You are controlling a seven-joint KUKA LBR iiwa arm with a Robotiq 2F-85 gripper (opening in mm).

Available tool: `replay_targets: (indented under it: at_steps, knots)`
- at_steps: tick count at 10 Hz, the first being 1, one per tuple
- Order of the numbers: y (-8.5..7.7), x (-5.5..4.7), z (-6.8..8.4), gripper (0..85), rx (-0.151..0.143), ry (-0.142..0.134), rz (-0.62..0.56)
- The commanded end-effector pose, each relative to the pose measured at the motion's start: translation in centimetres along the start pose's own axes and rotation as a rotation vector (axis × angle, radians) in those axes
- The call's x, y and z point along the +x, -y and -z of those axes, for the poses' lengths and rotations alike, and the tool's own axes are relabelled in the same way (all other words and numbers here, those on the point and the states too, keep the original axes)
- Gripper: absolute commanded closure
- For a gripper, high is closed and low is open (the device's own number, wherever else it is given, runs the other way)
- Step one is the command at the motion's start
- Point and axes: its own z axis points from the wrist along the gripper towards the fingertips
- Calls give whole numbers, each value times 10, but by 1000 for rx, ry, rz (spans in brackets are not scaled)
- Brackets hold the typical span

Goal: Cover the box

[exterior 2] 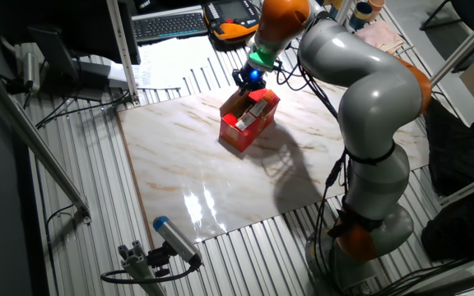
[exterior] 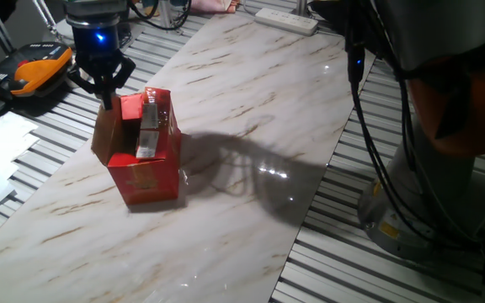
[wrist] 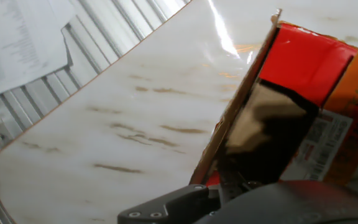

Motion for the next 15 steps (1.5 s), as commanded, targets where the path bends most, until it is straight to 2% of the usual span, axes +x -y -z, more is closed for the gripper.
replay_targets:
  at_steps: [1,3,4,6,7,9,11,13,14,15]
  knots:
    - [0,0,0,850,-2,-8,76]
    - [0,0,0,850,-20,-8,48]
    - [0,0,0,850,-5,-5,27]
    - [-26,-6,6,850,4,-11,-5]
    - [-31,-8,7,850,8,-10,-10]
    - [-35,-18,-4,850,10,2,-15]
    - [-40,-28,-16,850,28,28,-20]
    - [-41,-35,-25,850,24,36,-18]
    - [-39,-36,-29,850,51,47,11]
    - [-32,-35,-32,850,58,49,25]
